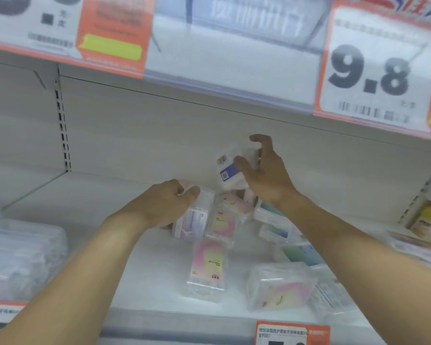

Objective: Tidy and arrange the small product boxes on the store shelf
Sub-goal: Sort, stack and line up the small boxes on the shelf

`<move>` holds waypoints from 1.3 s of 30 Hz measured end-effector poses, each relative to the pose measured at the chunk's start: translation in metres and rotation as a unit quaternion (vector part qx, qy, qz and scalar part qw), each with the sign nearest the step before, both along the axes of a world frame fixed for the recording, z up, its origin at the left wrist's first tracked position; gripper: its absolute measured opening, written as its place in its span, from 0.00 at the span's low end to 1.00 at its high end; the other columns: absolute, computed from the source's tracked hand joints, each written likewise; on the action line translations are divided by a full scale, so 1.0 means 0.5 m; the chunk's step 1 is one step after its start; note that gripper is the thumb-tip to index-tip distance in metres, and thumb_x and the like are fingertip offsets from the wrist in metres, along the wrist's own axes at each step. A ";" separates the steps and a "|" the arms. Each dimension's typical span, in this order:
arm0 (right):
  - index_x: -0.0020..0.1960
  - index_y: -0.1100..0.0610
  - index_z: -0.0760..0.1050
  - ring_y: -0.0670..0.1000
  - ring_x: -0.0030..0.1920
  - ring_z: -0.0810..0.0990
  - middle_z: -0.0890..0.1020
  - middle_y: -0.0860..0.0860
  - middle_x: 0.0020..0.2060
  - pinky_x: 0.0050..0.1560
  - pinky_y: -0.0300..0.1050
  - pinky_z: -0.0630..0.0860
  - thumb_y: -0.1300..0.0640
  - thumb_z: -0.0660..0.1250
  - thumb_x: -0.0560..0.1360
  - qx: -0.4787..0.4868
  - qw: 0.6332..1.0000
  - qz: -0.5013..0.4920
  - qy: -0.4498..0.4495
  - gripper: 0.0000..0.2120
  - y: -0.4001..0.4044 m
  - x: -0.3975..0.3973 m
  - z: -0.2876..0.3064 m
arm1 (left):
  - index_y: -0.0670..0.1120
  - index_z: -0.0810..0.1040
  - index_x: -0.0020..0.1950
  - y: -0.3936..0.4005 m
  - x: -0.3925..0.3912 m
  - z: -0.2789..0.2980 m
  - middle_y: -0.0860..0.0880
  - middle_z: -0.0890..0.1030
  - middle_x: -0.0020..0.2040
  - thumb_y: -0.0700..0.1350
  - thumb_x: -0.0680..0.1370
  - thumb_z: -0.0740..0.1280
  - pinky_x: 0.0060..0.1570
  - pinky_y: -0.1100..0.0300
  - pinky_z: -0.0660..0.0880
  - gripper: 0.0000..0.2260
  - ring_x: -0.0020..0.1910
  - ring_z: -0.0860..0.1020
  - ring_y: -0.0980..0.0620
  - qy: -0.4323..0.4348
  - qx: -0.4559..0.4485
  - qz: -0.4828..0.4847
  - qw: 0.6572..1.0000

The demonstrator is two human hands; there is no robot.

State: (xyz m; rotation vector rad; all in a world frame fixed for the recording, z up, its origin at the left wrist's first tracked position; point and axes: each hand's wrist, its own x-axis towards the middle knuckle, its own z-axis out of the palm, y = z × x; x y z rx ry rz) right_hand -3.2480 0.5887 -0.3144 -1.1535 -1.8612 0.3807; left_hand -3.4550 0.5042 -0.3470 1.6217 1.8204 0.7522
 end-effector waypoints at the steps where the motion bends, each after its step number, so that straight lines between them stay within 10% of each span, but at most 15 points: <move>1: 0.65 0.48 0.66 0.50 0.44 0.79 0.78 0.48 0.46 0.41 0.44 0.75 0.49 0.66 0.78 -0.012 0.999 -0.028 0.027 0.18 -0.017 0.017 0.007 | 0.46 0.68 0.70 -0.001 0.011 0.004 0.46 0.75 0.61 0.64 0.79 0.55 0.56 0.56 0.74 0.28 0.54 0.79 0.46 0.032 0.001 0.011 0.999; 8: 0.57 0.58 0.80 0.52 0.35 0.84 0.85 0.53 0.40 0.31 0.45 0.78 0.48 0.64 0.79 -0.328 0.925 0.002 0.195 0.16 -0.168 0.184 0.060 | 0.54 0.62 0.73 -0.049 0.198 0.071 0.52 0.65 0.69 0.59 0.74 0.68 0.58 0.63 0.65 0.30 0.68 0.66 0.53 -0.012 0.265 -0.068 0.962; 13: 0.57 0.60 0.76 0.56 0.31 0.81 0.85 0.58 0.39 0.27 0.45 0.74 0.43 0.66 0.77 -0.299 0.946 -0.006 0.128 0.21 -0.250 0.298 0.056 | 0.62 0.63 0.70 -0.093 0.363 0.064 0.57 0.70 0.68 0.69 0.65 0.70 0.65 0.55 0.70 0.36 0.64 0.71 0.57 -0.032 0.208 -0.213 0.954; 19: 0.64 0.54 0.74 0.58 0.47 0.86 0.86 0.56 0.51 0.42 0.50 0.82 0.53 0.76 0.67 -0.338 0.938 0.048 0.065 0.27 -0.312 0.471 0.081 | 0.58 0.69 0.68 -0.109 0.506 0.037 0.57 0.75 0.52 0.61 0.67 0.73 0.49 0.65 0.72 0.31 0.53 0.77 0.56 -0.063 0.215 -0.153 0.962; 27: 0.66 0.53 0.71 0.53 0.45 0.83 0.80 0.49 0.49 0.36 0.47 0.81 0.58 0.76 0.69 -0.054 0.928 -0.285 0.235 0.28 -0.258 0.650 0.050 | 0.50 0.72 0.62 -0.057 0.627 0.028 0.50 0.79 0.50 0.66 0.65 0.64 0.50 0.53 0.79 0.31 0.49 0.80 0.48 -0.200 0.154 -0.021 0.968; 31: 0.59 0.58 0.76 0.49 0.47 0.77 0.78 0.46 0.47 0.43 0.35 0.70 0.60 0.72 0.70 0.077 0.897 -0.388 0.194 0.18 -0.227 0.683 -0.007 | 0.47 0.77 0.54 -0.050 0.725 0.038 0.54 0.70 0.52 0.56 0.74 0.66 0.46 0.69 0.63 0.15 0.47 0.71 0.56 -0.091 0.300 -0.056 0.948; 39: 0.53 0.51 0.79 0.47 0.45 0.84 0.83 0.46 0.48 0.37 0.36 0.78 0.53 0.77 0.70 -0.159 0.944 -0.224 0.184 0.13 -0.213 0.756 -0.036 | 0.47 0.71 0.66 -0.012 0.812 -0.019 0.47 0.71 0.63 0.60 0.74 0.65 0.61 0.51 0.70 0.25 0.62 0.70 0.45 0.093 0.248 -0.197 0.944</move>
